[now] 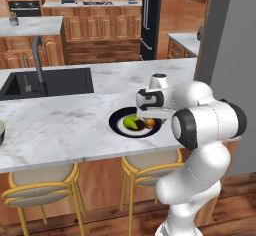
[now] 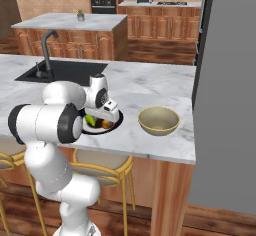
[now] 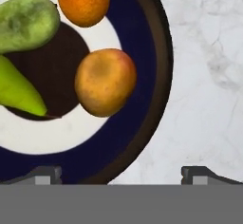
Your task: Take the fruits from the plate on the dining counter and place two fruits in each bowl.
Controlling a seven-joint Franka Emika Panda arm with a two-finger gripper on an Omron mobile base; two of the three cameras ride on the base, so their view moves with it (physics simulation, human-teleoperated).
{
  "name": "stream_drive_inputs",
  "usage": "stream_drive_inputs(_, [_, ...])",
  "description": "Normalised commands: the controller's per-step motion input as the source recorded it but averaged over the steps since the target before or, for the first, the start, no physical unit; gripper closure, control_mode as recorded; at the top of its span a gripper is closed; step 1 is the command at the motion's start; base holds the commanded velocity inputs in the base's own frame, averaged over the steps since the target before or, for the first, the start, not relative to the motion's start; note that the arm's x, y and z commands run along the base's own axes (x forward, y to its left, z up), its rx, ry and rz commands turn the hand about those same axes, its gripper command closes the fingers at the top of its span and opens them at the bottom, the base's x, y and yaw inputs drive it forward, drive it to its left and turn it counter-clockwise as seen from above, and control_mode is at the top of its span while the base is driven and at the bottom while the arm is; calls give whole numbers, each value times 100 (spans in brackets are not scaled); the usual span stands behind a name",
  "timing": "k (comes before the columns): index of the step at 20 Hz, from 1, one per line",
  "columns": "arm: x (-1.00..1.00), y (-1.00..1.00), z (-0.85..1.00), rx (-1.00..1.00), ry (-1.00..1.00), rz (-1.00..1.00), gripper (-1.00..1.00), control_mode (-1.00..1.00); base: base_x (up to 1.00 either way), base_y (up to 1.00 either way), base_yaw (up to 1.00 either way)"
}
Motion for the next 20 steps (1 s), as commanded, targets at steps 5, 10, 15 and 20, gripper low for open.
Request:
stream_drive_inputs(5, [29, 3, -20, 0, 0, 0, -100, -100, 0, 0, 0])
stream_drive_inputs(10, [31, 0, -19, 0, 0, 0, -100, -100, 0, 0, 0])
stream_drive_inputs(15, [30, 0, -19, 0, 0, 0, -100, -100, 0, 0, 0])
stream_drive_inputs(20, [27, 0, -12, 0, 2, 0, -100, -100, 0, 0, 0])
